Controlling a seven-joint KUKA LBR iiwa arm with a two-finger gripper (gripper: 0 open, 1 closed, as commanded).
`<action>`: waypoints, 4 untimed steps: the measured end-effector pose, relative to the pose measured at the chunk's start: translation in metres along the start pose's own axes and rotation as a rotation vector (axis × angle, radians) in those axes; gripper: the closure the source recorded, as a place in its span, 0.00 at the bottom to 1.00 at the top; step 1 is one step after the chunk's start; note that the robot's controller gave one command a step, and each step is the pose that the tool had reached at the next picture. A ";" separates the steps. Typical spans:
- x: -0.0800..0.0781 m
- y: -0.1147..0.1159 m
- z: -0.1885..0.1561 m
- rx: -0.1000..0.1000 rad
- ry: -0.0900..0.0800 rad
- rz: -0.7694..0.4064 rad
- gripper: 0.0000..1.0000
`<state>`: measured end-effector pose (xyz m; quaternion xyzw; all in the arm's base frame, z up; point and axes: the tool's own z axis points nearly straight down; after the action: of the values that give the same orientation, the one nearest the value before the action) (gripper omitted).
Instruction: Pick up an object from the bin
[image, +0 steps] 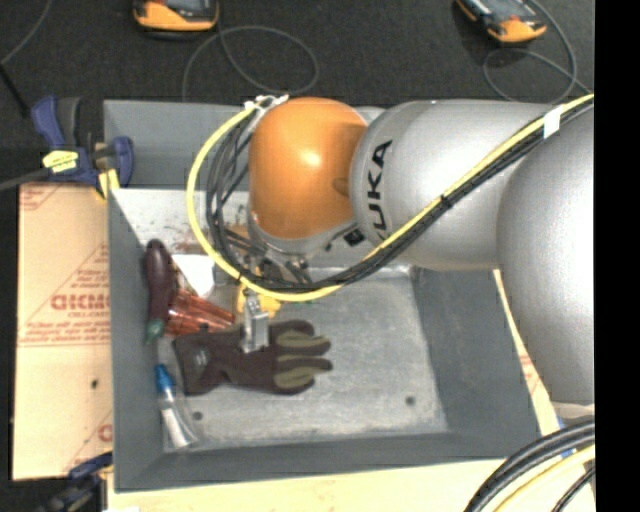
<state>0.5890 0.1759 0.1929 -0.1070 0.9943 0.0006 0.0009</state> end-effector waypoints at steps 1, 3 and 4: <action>0.006 -0.018 0.028 0.002 -0.006 -0.181 0.00; -0.003 -0.023 0.026 0.000 0.000 -0.094 0.00; 0.001 -0.026 0.030 0.003 -0.015 -0.254 0.00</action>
Offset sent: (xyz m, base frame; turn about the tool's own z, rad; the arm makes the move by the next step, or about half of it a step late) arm -0.0066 -0.0362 -0.1013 -0.1422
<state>0.5938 0.1505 0.1625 -0.2319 0.9727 -0.0003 0.0085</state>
